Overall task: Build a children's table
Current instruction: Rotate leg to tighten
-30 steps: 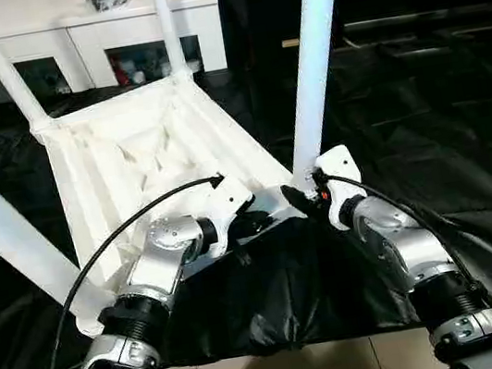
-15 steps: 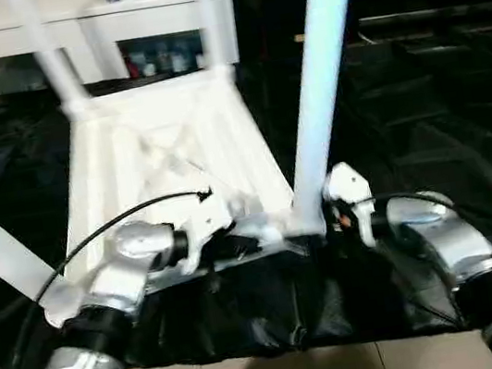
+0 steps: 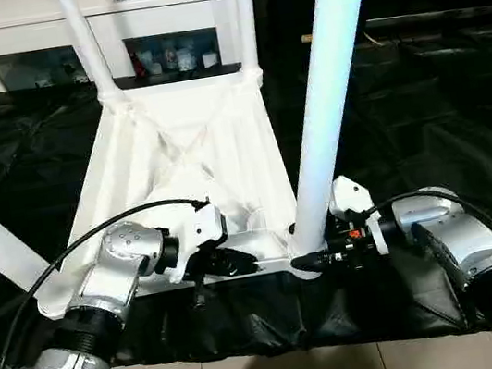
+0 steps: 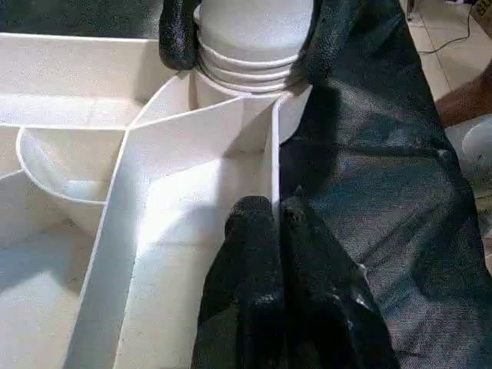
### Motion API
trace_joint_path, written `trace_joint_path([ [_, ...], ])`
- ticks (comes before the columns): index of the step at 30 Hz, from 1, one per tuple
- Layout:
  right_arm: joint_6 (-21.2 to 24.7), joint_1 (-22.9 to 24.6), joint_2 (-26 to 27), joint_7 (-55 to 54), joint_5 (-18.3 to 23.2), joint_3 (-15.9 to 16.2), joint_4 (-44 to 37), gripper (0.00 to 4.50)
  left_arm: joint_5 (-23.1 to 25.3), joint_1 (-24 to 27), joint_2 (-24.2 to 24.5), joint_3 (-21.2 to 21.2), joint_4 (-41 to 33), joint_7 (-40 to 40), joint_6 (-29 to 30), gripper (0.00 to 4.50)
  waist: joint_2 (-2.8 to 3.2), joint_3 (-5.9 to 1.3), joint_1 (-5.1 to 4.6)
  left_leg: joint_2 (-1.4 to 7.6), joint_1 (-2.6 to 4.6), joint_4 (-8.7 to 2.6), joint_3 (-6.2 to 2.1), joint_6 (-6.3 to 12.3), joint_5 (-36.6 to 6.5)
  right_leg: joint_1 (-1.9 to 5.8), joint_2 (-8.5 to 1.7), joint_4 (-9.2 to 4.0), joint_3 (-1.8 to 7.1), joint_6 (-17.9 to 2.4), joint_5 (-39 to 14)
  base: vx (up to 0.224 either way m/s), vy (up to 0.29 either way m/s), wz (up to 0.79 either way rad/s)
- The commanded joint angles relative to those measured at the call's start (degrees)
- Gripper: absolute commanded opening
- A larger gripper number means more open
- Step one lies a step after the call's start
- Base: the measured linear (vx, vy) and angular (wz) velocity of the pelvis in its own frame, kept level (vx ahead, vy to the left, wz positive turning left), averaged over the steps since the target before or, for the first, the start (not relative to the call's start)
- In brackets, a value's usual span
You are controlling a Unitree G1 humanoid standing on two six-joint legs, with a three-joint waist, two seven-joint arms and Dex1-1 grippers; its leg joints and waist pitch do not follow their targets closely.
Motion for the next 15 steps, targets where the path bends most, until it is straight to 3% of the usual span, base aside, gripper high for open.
trace_joint_path([
  [1, 0.7, 0.6, 0.5, 1.6, 1.0, 1.7, -1.6, 2.76, -0.6, -1.3, -0.9, 0.1, 0.1, 0.5, -1.0, 0.0, -0.45, -3.41, -0.02, 1.26, 0.22, -3.69, 0.19, 3.02, -10.5, 3.06, -3.02, -3.8, 2.22, -14.1, -8.6, 0.0, 0.0, 0.0],
  [5, 2.7, 2.9, 1.6, -3.1, 1.4, -0.1, -3.7, 2.7, 0.1, -1.8, -3.0, 1.4, 0.8, 6.6, -0.3, 0.0, -0.47, -3.31, 0.32, 1.29, 0.32, -3.72, 0.24, 2.81, -10.8, 2.99, -3.01, -3.95, 2.29, -13.8, -9.3, 0.0, 0.0, 0.0],
  [8, 3.4, 4.4, 5.1, -14.2, -2.0, -1.4, -3.1, 2.69, 2.1, -2.8, -5.8, 2.8, 2.1, 15.9, 1.9, 0.0, -0.58, -2.99, 0.33, 1.16, 0.49, -4.04, 0.09, 1.43, -13.8, 2.83, -3.14, -4.58, 2.27, -12.1, -15.3, 0.0, 0.0, 0.0],
  [11, 3.1, 4.3, 8.8, -23.4, -4.0, -3.1, -1.2, 2.68, 2.7, -2.8, -8.6, 3.3, 1.5, 21.0, 3.2, 0.0, -0.71, -2.86, -0.13, 0.9, 0.61, -4.25, -0.12, 0.1, -15.5, 2.6, -3.26, -5.35, 2.29, -9.1, -22.2, 0.0, 0.0, 0.0],
  [14, 3.6, 3.8, 13.4, -33.0, -5.1, -5.1, 0.8, 2.68, 3.7, -2.5, -11.7, 2.7, 0.4, 24.9, 4.4, 0.0, -0.71, -2.81, -1.15, 0.87, 0.32, -4.37, -0.24, -0.27, -15.5, 2.47, -3.14, -5.36, 2.32, -8.5, -22.2, 0.0, 0.0, 0.0],
  [15, 4.0, 3.0, 16.2, -38.3, -5.7, -6.0, 2.0, 2.68, 4.6, -2.5, -13.4, 2.0, 0.1, 27.0, 4.7, 0.0, -0.41, -2.87, -1.31, 0.82, 0.32, -4.4, -0.38, -0.49, -15.4, 2.53, -3.17, -5.4, 2.24, -8.3, -22.2, 0.0, 0.0, 0.0],
])
